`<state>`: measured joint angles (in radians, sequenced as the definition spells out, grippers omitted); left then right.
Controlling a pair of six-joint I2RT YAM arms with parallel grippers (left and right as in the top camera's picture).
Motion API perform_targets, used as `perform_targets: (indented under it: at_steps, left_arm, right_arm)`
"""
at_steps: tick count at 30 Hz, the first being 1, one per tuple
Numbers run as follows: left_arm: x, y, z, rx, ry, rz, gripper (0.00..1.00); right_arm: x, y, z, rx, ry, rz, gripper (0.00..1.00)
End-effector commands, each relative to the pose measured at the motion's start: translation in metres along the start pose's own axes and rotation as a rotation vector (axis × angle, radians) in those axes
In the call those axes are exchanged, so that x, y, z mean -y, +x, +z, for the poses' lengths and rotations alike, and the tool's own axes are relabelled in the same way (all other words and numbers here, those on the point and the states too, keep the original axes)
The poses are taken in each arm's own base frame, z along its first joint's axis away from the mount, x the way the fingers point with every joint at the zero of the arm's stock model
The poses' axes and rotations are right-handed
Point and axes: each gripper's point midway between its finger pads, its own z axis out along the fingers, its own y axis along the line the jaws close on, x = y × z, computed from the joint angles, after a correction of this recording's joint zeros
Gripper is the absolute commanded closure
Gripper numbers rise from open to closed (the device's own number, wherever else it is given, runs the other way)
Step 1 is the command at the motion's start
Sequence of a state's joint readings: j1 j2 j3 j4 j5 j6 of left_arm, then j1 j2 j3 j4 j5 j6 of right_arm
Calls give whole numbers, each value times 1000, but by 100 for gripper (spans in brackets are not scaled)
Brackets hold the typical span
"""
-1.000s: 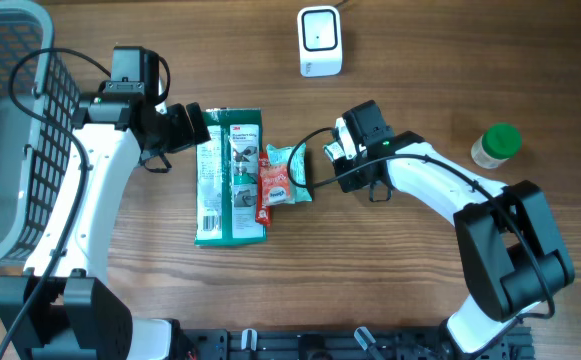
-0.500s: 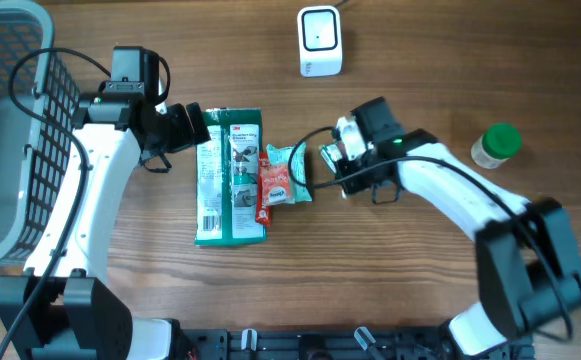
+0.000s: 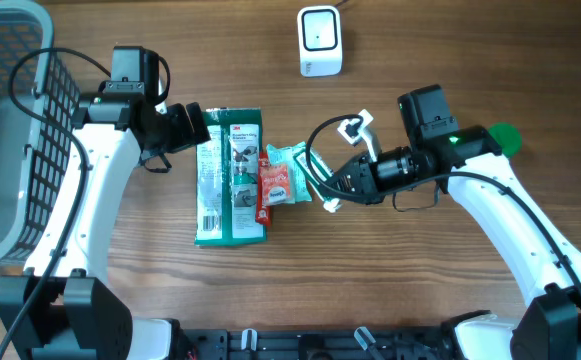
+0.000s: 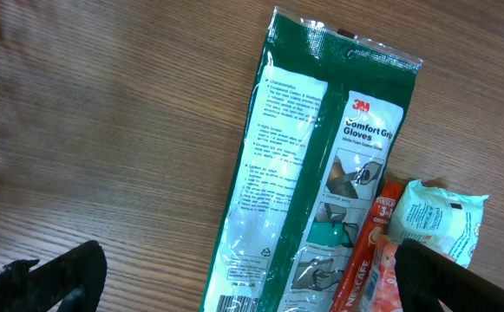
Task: Scan the item barcode
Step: 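Grasp the Axe Brand box with the right gripper and lift, then hold the Axe Brand box up to the scanner with the right gripper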
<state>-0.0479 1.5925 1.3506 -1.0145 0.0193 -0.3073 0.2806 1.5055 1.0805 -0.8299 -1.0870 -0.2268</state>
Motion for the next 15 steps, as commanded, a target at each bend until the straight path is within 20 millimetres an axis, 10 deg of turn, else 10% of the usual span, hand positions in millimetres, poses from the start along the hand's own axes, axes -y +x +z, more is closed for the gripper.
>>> perform_targets:
  at_steps: [1, 11, 15]
  left_arm:
    - [0, -3, -2, 11, -9, 18, 0]
    - [0, -3, -2, 11, -9, 18, 0]
    - [0, -3, -2, 11, -9, 18, 0]
  right_arm:
    - [-25, -10, -3, 47, -134, -111, 83]
    - [58, -26, -19, 35, 388, -26, 96]
    - [30, -91, -52, 136, 479, -161, 96]
